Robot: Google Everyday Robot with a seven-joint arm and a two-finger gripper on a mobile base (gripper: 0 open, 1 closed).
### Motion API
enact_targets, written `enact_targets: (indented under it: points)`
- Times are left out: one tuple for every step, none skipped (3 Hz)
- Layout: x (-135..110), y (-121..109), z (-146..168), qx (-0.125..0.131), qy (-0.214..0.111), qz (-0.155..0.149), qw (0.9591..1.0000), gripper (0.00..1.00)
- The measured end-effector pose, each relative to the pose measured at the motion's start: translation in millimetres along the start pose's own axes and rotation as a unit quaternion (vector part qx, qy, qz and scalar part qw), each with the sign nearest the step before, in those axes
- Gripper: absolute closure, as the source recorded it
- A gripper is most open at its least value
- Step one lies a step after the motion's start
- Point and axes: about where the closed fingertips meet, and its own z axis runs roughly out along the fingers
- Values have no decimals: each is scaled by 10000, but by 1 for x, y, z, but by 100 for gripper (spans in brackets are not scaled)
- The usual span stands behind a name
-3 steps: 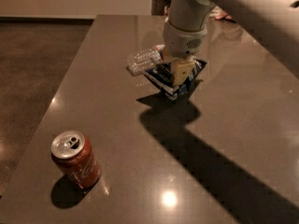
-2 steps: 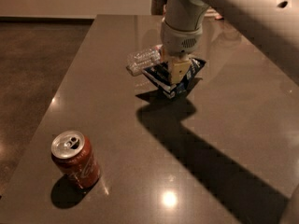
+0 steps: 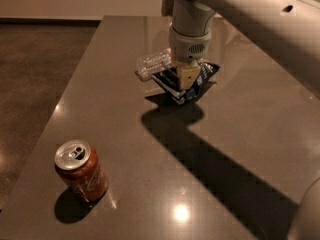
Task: Move blue chip bag near water bottle
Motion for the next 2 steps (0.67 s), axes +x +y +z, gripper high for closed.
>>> enact_targets:
  points:
    - [2,0,4,122,56,77,9999,17]
    - [2,-2,4,158,45,71,9998,0]
